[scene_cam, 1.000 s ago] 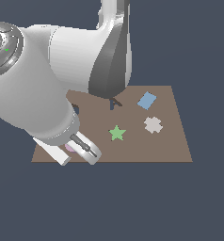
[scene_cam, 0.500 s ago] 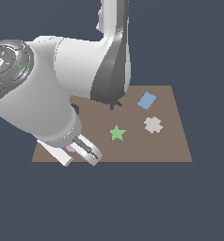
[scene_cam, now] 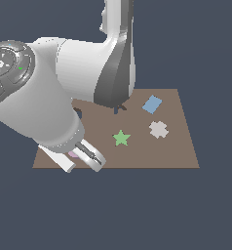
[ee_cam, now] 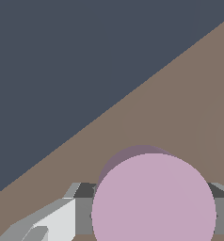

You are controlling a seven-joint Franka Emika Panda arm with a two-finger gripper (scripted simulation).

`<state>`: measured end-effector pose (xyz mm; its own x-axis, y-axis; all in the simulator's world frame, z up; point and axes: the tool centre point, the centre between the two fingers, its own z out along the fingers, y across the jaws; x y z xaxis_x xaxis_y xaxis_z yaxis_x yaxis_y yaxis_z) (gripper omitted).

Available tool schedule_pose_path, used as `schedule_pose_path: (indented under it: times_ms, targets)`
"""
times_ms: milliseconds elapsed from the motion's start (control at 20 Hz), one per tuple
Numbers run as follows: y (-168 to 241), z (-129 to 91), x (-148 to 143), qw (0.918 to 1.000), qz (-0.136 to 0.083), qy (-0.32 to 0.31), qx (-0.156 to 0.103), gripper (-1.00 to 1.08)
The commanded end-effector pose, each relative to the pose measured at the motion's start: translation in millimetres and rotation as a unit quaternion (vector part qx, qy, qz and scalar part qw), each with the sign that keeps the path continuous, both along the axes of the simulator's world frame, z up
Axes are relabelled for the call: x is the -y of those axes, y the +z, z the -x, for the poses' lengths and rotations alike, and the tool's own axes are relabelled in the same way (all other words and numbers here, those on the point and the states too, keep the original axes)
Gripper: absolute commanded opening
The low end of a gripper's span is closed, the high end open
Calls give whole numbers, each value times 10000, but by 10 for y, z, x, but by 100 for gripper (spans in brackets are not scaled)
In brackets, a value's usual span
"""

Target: Insert a designated object into the corresponding slot on a board.

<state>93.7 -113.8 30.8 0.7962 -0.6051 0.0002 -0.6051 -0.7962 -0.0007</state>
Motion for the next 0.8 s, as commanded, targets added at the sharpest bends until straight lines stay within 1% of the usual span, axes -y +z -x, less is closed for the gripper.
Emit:
schedule_pose_path:
  times_ms: [0, 350, 550, 750]
  targets:
    - [0, 8, -3, 10000, 0, 24, 0, -100]
    - [8, 111, -15, 9995, -1, 321, 0, -100]
    - [16, 223, -22, 9979, -1, 643, -1, -100]
    - [28, 372, -18, 9942, -1, 1071, -1, -100]
